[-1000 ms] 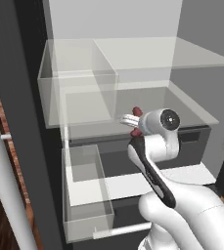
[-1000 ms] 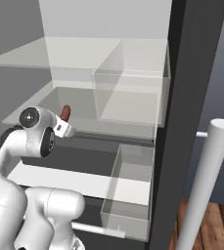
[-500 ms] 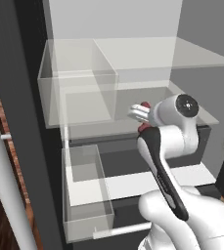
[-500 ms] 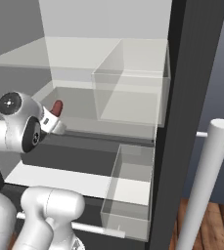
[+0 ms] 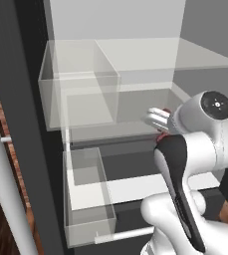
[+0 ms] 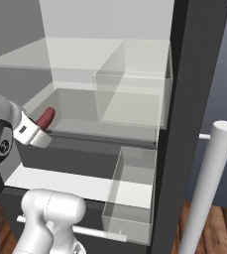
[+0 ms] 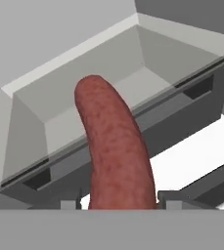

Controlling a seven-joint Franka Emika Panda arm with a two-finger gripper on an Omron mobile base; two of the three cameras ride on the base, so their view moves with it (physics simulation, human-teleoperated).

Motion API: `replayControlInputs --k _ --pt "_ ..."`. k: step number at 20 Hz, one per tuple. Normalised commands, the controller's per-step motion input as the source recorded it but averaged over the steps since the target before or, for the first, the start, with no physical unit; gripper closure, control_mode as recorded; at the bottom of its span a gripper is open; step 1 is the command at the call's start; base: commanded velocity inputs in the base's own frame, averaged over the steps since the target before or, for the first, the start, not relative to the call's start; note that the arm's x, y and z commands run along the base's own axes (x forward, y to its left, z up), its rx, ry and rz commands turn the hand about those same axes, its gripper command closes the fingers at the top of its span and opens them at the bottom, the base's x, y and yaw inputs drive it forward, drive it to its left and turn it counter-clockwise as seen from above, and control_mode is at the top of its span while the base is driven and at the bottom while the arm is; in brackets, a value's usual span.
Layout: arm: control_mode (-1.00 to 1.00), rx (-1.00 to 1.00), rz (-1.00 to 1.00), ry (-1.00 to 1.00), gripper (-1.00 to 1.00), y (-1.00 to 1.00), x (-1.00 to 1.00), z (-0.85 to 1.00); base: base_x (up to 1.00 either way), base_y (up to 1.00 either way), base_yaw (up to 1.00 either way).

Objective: Move the hot dog bun to the plate on the dining table and place the condiment next to that plate. Then navigate to the fridge and take the sausage and place it on the plate as well.

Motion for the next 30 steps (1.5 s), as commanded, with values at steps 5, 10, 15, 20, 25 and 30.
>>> replayControlInputs --k 5,10,15,20,25,30 --pt "-1.0 0.01 -0.05 0.04 1.0 -0.19 -0.98 0.13 0.0 0.0 0.0" --pt "1.0 0.0 -0.02 0.08 1.0 -0.14 -0.7 0.17 -0.17 -0.02 0.0" --pt "1.0 0.0 0.0 0.0 1.0 0.0 0.0 0.0 -0.93 -0.02 -0.07" --pt "1.0 0.0 0.0 0.0 1.0 0.0 0.0 0.0 -1.0 0.0 -0.14" --pt "1.0 0.0 0.0 0.0 1.0 0.0 0.0 0.0 -1.0 0.0 -0.21" --pt "1.0 0.0 0.0 0.0 1.0 0.0 0.0 0.0 -1.0 0.02 -0.25"
